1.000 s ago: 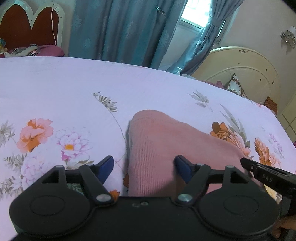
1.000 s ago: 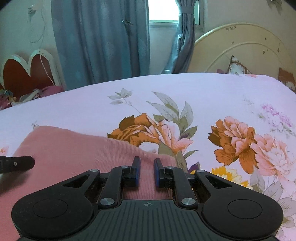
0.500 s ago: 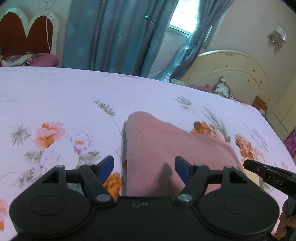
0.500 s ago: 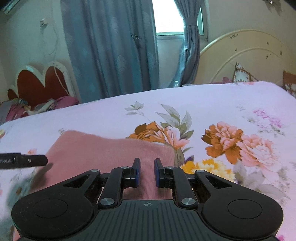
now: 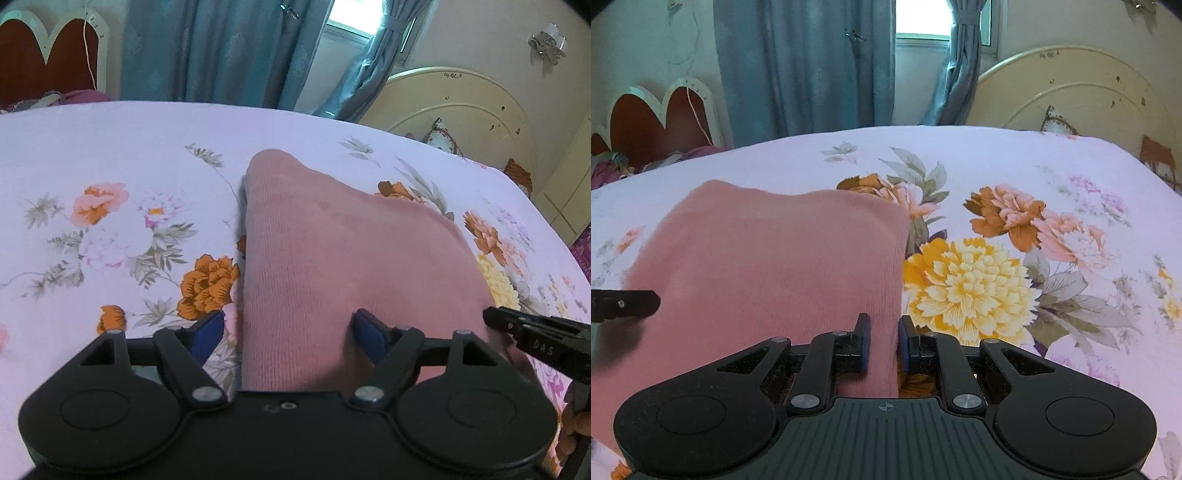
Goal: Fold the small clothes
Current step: 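Press the folded sweater bundle flat with both tools open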
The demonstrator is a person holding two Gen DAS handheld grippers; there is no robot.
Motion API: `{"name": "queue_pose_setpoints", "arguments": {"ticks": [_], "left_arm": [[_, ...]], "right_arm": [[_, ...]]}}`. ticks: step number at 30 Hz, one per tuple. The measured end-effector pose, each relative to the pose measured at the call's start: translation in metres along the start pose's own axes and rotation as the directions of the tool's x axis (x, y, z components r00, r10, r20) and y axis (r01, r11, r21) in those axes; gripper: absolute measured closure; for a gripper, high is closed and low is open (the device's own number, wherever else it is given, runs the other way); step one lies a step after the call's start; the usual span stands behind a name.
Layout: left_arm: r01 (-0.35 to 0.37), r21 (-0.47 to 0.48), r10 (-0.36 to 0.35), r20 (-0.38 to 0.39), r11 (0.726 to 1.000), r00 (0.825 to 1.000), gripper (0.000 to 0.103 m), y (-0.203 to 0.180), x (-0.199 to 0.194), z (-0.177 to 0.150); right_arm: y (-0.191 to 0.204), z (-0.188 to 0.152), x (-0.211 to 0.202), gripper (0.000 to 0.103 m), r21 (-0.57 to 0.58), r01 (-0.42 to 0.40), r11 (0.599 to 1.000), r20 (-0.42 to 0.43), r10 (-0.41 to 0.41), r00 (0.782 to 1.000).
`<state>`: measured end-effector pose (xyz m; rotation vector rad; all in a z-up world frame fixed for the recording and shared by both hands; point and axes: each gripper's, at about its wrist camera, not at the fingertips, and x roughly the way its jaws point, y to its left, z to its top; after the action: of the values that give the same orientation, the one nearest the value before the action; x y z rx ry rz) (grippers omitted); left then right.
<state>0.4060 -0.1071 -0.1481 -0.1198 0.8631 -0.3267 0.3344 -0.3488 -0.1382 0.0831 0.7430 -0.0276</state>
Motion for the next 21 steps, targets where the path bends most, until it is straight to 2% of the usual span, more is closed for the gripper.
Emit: {"name": "queue_pose_setpoints", "arguments": {"ticks": [4, 8, 13, 16, 21], "left_arm": [[0.023, 0.009, -0.023, 0.004, 1.0, 1.0, 0.03, 0.0, -0.02, -0.007], [0.036, 0.013, -0.036, -0.01, 0.999, 0.999, 0.03, 0.002, -0.032, -0.021], [0.035, 0.035, -0.032, -0.081, 0.999, 0.996, 0.03, 0.005, -0.026, -0.047], [0.023, 0.084, -0.017, -0.064, 0.996, 0.998, 0.03, 0.001, -0.028, -0.055], [0.025, 0.095, -0.018, -0.074, 0.995, 0.997, 0.03, 0.001, -0.028, -0.054]], "right_arm": [[-0.006, -0.008, -0.03, 0.089, 0.008, -0.038, 0.999, 0.022, 0.037, 0.999], [-0.008, -0.027, -0.052, 0.089, -0.003, -0.043, 0.999, -0.001, 0.043, 0.999], [-0.013, -0.051, -0.059, 0.089, 0.004, -0.027, 1.0, -0.033, 0.028, 0.999], [-0.016, -0.057, -0.058, 0.089, 0.038, -0.025, 0.999, -0.048, 0.027, 0.998], [-0.019, -0.063, -0.055, 0.089, 0.086, -0.048, 0.995, -0.067, 0.054, 0.996]]}}
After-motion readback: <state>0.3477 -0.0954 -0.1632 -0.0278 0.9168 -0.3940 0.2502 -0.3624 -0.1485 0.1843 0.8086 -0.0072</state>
